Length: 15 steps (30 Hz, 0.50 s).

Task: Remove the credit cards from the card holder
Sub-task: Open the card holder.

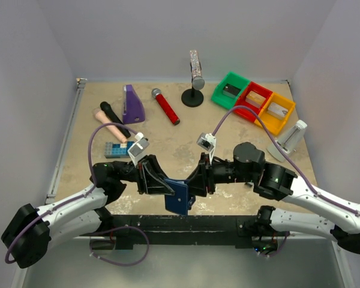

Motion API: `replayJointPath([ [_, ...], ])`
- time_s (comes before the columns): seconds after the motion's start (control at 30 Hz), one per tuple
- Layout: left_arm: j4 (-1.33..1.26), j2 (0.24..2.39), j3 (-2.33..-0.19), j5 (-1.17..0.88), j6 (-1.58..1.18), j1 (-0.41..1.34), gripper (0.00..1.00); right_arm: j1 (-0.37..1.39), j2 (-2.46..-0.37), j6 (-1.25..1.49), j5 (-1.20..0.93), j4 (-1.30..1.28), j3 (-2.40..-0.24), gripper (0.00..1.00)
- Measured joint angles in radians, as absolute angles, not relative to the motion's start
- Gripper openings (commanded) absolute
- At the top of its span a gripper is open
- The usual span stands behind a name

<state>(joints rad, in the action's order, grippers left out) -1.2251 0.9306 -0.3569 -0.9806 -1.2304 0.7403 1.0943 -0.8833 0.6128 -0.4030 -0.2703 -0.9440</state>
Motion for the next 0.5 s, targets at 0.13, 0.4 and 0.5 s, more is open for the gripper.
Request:
replayJointPath([
  [0.13, -1.214, 0.933, -0.359, -0.978, -1.226, 0.739, 0.13, 1.102, -0.891, 0.611, -0.424, -0.281, -0.964, 0.0],
  [0.4, -1.029, 0.84, -0.375, -0.888, -1.114, 0.741, 0.64, 1.107, -0.894, 0.596, -0.378, -0.365, -1.014, 0.0],
  [0.5, -0.841, 0.749, -0.389, -0.767, -1.023, 0.74, 1.0, 1.113, -0.897, 0.582, -0.297, -0.482, -1.055, 0.0],
])
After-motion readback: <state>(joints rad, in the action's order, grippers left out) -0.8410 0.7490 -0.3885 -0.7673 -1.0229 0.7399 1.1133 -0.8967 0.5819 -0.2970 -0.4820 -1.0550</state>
